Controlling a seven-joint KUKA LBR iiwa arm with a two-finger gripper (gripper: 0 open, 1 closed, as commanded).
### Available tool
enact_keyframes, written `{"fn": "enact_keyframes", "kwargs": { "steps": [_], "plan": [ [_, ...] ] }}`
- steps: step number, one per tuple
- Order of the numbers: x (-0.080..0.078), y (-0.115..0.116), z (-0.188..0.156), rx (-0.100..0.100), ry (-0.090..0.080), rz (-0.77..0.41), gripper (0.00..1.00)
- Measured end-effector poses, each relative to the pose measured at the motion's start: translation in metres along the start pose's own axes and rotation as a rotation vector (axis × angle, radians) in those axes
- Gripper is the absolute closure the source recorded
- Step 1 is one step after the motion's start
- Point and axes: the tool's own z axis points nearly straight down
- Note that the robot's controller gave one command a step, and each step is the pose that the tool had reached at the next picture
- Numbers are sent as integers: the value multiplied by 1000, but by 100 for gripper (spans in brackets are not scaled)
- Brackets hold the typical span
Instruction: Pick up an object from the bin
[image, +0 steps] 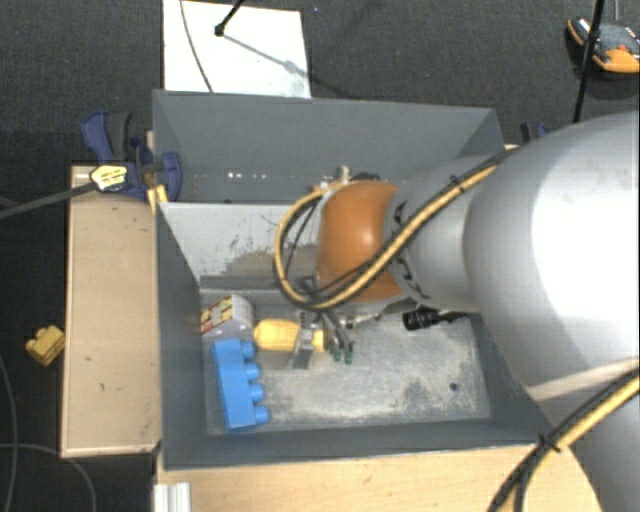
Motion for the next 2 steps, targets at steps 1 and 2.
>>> {"fn": "enact_keyframes", "kwargs": {
  "steps": [1,2],
  "plan": [
    [0,0,0,0,0,-1,100],
    [-32,-6,-151,-1,-4,-57,100]
  ]
}}
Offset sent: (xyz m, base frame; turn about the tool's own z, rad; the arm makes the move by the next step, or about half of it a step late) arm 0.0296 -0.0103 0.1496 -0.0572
